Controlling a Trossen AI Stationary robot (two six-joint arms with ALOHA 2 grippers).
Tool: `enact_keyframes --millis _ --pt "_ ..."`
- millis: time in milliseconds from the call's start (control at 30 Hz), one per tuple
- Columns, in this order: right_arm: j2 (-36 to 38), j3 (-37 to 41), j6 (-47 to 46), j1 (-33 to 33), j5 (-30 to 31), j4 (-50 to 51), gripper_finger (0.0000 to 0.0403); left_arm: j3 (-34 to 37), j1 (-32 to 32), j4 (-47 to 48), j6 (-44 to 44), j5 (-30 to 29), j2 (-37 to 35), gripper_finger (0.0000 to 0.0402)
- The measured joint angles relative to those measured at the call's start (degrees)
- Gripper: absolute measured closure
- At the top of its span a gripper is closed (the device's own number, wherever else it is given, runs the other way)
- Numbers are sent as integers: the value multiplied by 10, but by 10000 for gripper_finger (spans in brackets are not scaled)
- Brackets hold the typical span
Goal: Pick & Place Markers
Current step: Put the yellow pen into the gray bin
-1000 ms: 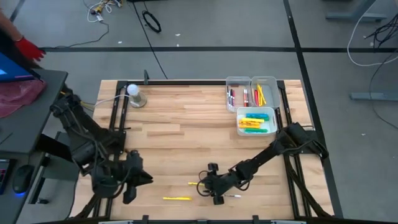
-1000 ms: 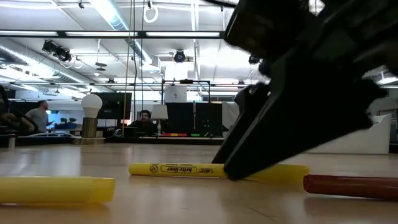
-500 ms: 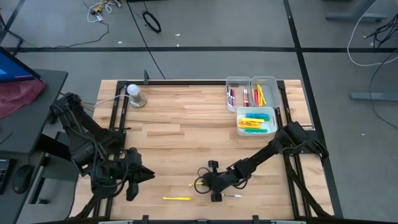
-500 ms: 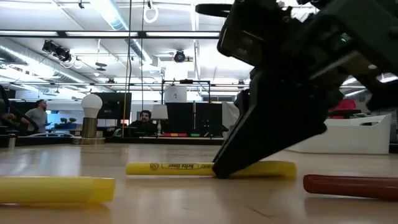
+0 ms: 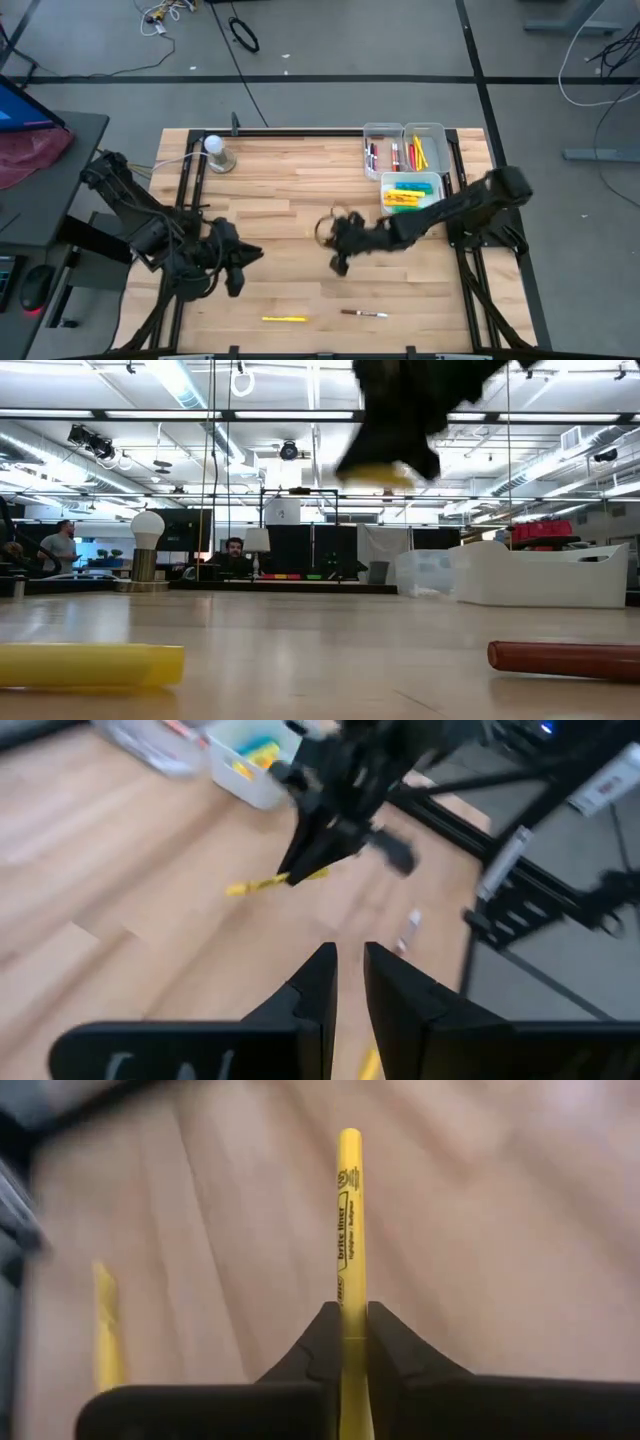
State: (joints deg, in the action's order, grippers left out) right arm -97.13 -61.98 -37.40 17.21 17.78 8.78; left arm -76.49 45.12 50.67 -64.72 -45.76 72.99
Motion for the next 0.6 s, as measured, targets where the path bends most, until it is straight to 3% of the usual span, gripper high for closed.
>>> enact_keyframes --millis 167,333,600 --pt "131 -1 20 -71 -1 46 389 0 -47 -1 24 -14 0 344" --pt "254 -2 -3 -157 -22 160 389 0 -95 -3 49 -4 0 344" --pt "394 -2 -63 -288 -59 352 389 0 -177 -12 186 112 -11 370"
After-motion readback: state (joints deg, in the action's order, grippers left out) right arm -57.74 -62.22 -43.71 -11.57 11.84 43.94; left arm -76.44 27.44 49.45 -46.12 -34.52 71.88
